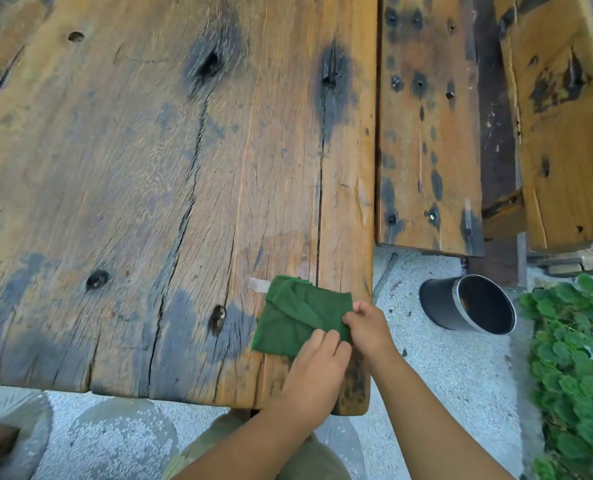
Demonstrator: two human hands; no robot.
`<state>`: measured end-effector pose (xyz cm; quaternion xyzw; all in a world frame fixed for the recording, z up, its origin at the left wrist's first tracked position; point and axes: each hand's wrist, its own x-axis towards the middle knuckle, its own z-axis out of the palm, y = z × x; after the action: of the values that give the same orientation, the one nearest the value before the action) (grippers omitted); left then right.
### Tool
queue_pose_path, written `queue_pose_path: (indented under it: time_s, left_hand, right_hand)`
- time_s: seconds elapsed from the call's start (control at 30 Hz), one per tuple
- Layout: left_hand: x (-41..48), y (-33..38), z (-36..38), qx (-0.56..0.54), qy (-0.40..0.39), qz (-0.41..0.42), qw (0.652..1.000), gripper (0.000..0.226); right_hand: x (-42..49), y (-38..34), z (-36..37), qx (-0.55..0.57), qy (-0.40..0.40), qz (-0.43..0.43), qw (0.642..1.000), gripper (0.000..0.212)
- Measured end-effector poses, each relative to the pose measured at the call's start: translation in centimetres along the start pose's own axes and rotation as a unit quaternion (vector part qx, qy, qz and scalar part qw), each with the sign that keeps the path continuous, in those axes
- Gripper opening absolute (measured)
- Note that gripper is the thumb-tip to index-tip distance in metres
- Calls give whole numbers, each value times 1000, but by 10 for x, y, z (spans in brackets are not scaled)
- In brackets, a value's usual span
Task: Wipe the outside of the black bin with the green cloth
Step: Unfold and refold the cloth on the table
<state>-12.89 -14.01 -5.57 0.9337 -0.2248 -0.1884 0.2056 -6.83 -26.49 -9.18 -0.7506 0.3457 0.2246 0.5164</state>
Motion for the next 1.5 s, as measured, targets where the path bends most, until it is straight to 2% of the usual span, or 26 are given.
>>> queue_pose_path:
  time_s: [0.17,0.33,0.43,0.5,0.57,0.63,0.67,0.73,0.8,0.87,0.9,0.97,1.1,1.23,1.33,1.4,1.5]
  left_hand:
    - [17,17,8,73,-32,54,995,45]
    - [37,20,23,165,-71,136,974,36]
    - [45,20,39,177,-106,189,960,34]
    - [42,15,51,189,-121,229,947,40]
    - [33,5,55,190,-115,250,943,55]
    - [16,-10,56,148,-129,260,945,70]
    - [7,-18,55,118,-122,251,953,71]
    - [-10,-34,46,54,-93,188,976,65]
    - [-22,-53,34,5,-42,89,995,55]
    - [-26,-71,22,-34,22,-6,999,43]
    - [-24,-78,17,-57,47,-53,996,38]
    - [-15,-88,10,-116,87,-143,979,29]
    - [8,-101,1,-186,126,-310,924,20]
    - [29,-105,-1,-200,89,-358,908,24]
    - [39,-101,1,-225,74,-391,889,29]
    - [45,-102,2,-228,56,-405,884,24]
    - [48,-104,0,-250,52,-382,888,13]
  right_hand:
    - [4,11,-19,21,24,-37,999,33]
    - [12,17,-33,-56,56,-36,996,26]
    - [11,12,-33,-129,95,-120,980,17]
    - [9,5,-23,-182,44,-184,965,16]
    - [8,-3,-9,-265,-15,-208,942,35]
    - [8,-8,4,-360,-24,-211,908,51]
    - [8,-9,8,-387,-11,-215,897,51]
    - [10,-9,11,-381,19,-222,897,40]
    - [12,-6,8,-330,28,-223,917,24]
    - [13,-1,0,-243,35,-194,950,11]
    - [13,1,-7,-199,46,-170,964,4]
    - [14,7,-21,-139,83,-118,980,10]
    - [22,20,-43,-104,134,-25,985,7]
    - [13,28,-37,-85,120,-1,989,24]
    - [3,33,-21,-122,97,-6,988,32]
    - [2,33,-14,-139,105,0,985,33]
    - [6,26,-7,-180,120,8,976,33]
